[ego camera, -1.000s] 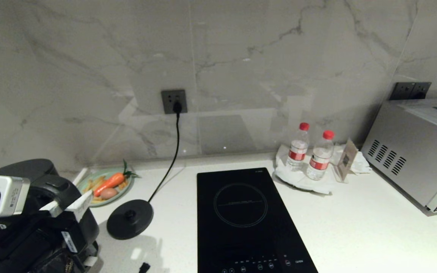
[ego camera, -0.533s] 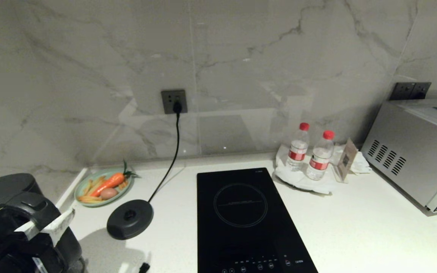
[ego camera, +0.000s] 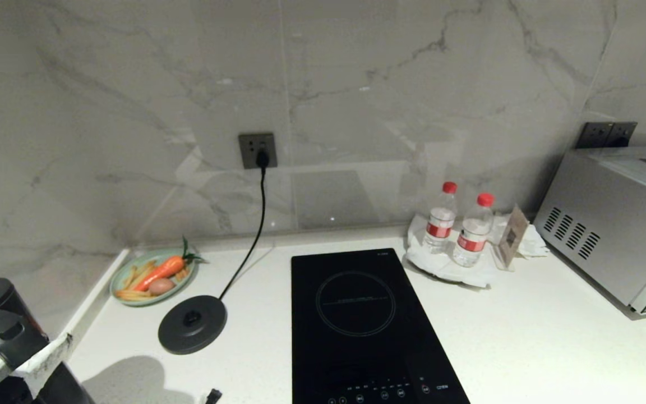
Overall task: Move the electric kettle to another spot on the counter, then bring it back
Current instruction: Place it by the sink
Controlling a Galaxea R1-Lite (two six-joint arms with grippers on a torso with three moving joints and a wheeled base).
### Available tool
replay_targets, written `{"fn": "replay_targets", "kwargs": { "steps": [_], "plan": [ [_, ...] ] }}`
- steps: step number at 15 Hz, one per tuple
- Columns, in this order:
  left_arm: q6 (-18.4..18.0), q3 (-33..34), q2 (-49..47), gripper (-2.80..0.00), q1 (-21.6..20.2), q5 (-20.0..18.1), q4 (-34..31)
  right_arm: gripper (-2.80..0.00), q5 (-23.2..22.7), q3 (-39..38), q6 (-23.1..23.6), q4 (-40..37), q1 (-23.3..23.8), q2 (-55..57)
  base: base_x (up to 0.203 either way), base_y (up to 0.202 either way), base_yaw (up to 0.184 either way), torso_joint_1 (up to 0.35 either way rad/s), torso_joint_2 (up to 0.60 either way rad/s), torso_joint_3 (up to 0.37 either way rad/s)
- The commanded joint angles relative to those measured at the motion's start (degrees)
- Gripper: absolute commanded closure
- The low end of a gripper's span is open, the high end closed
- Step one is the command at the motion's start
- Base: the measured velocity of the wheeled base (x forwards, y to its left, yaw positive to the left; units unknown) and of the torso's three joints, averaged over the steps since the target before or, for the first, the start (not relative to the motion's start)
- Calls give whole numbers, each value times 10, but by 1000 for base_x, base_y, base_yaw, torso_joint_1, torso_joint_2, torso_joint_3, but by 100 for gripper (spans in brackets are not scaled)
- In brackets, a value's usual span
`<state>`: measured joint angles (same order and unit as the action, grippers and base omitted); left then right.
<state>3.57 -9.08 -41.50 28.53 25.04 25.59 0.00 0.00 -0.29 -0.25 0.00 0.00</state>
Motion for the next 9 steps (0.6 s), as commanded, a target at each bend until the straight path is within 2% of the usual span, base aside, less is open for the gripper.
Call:
{"fn": "replay_targets", "kwargs": {
  "steps": [1, 9],
  "plan": [
    [0, -5, 20, 0, -2, 2, 0, 0, 0, 0, -1, 0, 0, 0, 0, 0, 0, 0, 0, 0],
    [4, -9, 21, 0, -6, 1, -1, 0, 0, 0, 0, 0, 0, 0, 0, 8, 1, 0, 1, 0]
  ]
}}
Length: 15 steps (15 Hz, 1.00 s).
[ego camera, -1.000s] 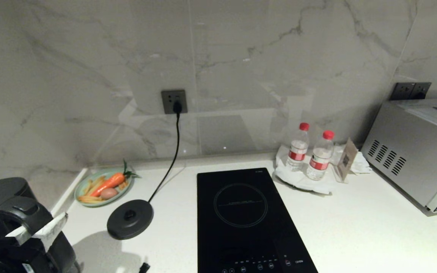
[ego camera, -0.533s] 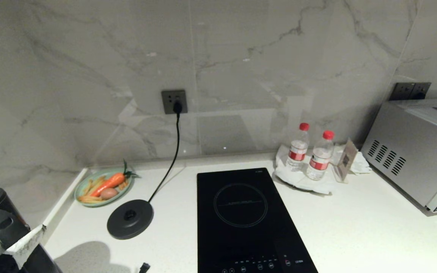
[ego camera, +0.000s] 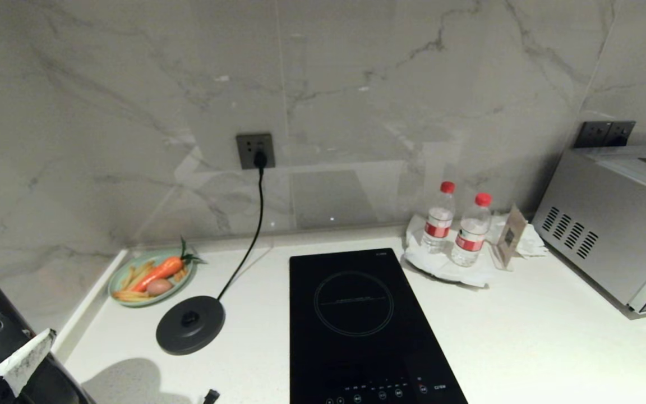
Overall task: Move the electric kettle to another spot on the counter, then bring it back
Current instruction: Place it by the sink
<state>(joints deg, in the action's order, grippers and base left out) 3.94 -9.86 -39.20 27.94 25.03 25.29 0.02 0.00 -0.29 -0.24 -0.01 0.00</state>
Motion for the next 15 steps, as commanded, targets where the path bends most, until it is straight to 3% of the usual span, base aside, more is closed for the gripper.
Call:
{"fn": "replay_targets", "kwargs": {
  "steps": [1, 8, 11, 15],
  "plan": [
    [1, -1, -2, 0, 0, -3, 2, 0, 0, 0, 0, 0, 0, 0, -1, 77, -4, 2, 7, -3],
    [1, -11, 2, 0, -2, -8, 5, 0, 0, 0, 0, 0, 0, 0, 0, 155, -5, 4, 3, 3],
    [1, -10, 4, 0, -2, -29, 3, 0, 0, 0, 0, 0, 0, 0, 0, 0, 0, 0, 0, 0],
    [1, -9, 4, 0, -2, -31, 2, 0, 0, 0, 0, 0, 0, 0, 0, 0, 0, 0, 0, 0]
  ]
}}
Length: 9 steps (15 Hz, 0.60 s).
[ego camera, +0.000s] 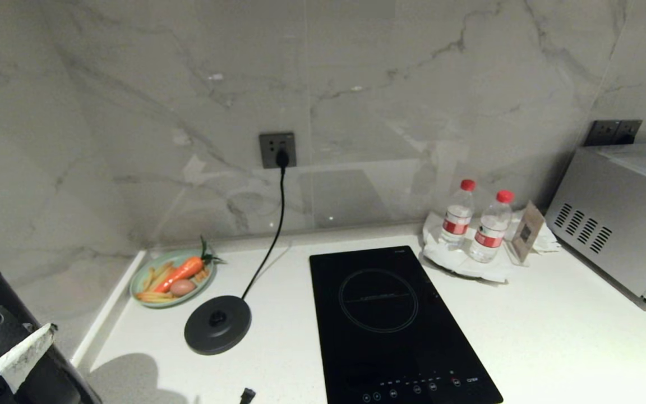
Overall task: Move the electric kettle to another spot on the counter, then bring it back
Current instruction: Place it by the sink
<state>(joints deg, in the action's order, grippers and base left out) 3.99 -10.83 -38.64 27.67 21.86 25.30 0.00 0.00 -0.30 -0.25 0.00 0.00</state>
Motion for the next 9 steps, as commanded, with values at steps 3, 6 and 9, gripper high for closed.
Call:
{"fn": "replay_targets", "kwargs": {
  "steps": [3, 6, 9],
  "plan": [
    [0, 2, 4, 0, 1, 0, 0, 0, 0, 0, 0, 0, 0, 0, 0, 0, 0, 0, 0, 0],
    [0, 0, 10, 0, -1, -19, 1, 0, 0, 0, 0, 0, 0, 0, 0, 0, 0, 0, 0, 0],
    [1, 2, 15, 0, -9, -21, 1, 0, 0, 0, 0, 0, 0, 0, 0, 0, 0, 0, 0, 0]
  ]
}}
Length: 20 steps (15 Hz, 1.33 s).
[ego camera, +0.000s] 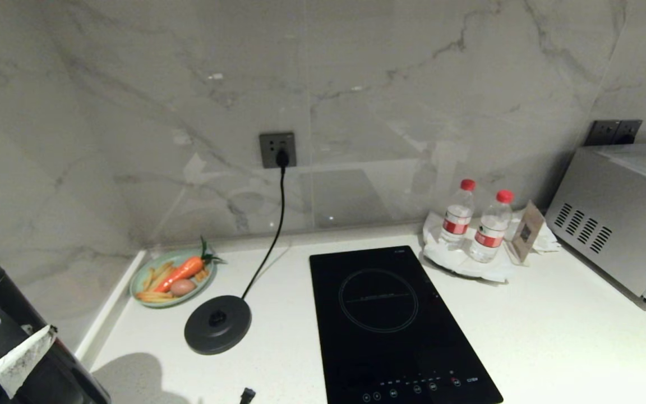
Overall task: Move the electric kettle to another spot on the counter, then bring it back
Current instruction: Place it by the sink
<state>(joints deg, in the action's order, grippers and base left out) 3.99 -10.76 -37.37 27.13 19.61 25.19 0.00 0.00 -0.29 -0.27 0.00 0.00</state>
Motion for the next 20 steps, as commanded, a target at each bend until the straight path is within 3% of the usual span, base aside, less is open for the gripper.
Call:
{"fn": "replay_targets", "kwargs": {
  "steps": [1, 6, 13, 20],
  "plan": [
    [1, 0, 1, 0, -4, -3, 2, 0, 0, 0, 0, 0, 0, 0, 0, 0, 0, 0, 0, 0],
    [0, 2, -5, 0, -7, -7, 1, 0, 0, 0, 0, 0, 0, 0, -10, 0, 0, 2, 0, 1],
    [0, 0, -5, 0, -8, -10, 2, 0, 0, 0, 0, 0, 0, 0, -163, 0, 6, 3, 3, 3],
    [0, 1, -5, 0, -7, -10, 1, 0, 0, 0, 0, 0, 0, 0, -9, 0, 0, 1, 0, 0]
  ]
}}
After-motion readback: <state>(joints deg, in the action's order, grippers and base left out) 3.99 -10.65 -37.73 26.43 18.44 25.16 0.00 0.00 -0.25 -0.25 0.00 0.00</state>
